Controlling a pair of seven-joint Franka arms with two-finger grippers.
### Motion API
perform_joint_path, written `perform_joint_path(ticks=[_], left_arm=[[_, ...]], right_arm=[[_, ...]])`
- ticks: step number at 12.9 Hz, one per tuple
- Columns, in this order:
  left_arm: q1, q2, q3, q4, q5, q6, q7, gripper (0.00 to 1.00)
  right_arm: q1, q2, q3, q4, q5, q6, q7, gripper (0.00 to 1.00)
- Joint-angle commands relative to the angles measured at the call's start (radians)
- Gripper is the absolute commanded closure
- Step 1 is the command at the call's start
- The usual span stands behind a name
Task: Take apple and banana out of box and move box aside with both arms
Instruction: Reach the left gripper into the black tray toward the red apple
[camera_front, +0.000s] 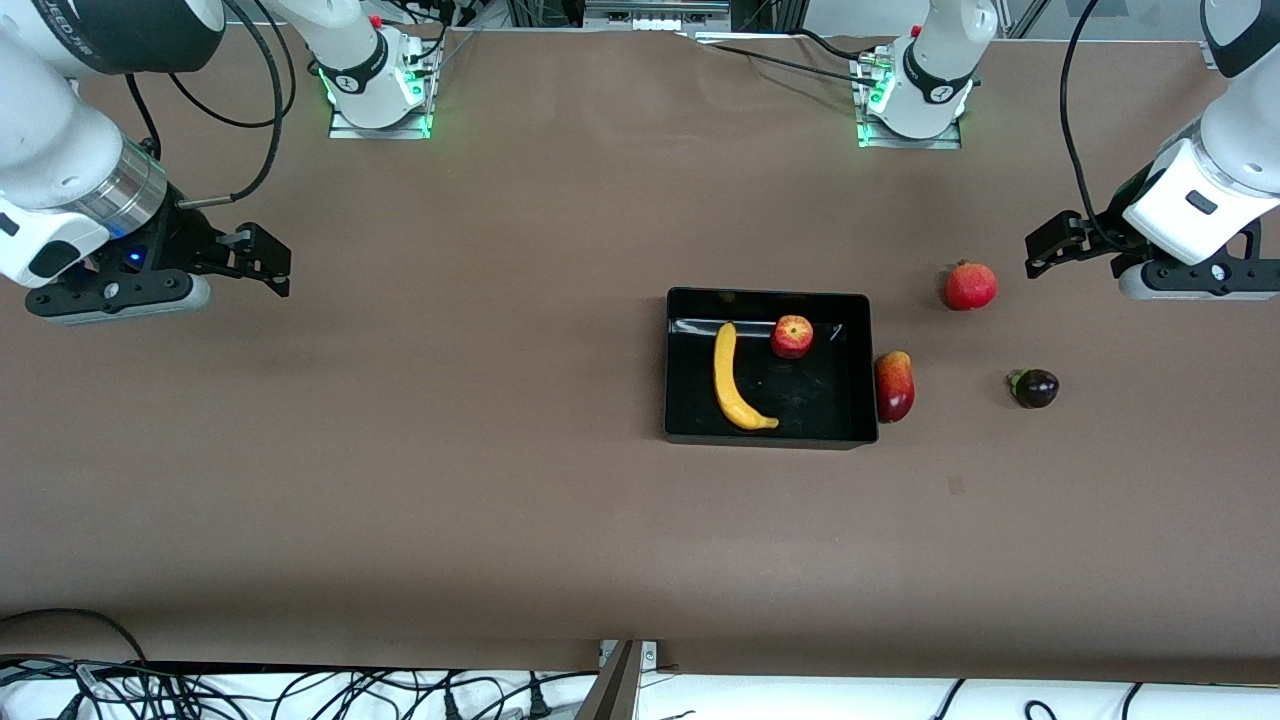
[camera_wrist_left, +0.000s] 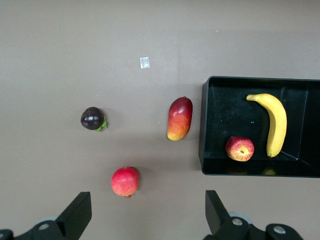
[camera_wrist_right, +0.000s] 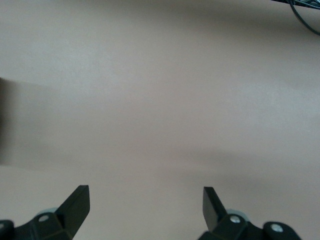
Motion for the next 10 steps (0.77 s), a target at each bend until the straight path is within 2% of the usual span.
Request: perform_joint_path(ticks=[1,4,8,10], left_arm=[[0.004,0.003,-0.006,0.015,0.019,-0.014,0.005,0.00],[0.003,0.010,-0.008,0.016,0.019,-0.017,-0.001,0.00],[-0.009,0.050,-0.014,0.036,0.001,-0.093,0.011,0.00],[-0.037,0.061,-0.072,0.033,-0.018,-0.168,0.001,0.00]], right_arm=[[0.002,0.004,-0.004,0.016,0.016,-0.005,-0.001,0.00],[0.002,0.004,-0.004,0.016,0.016,-0.005,-0.001,0.00],[0.002,0.004,-0.004,0.016,0.016,-0.005,-0.001,0.00],[0.002,0.004,-0.004,0.016,0.016,-0.005,-0.001,0.00]])
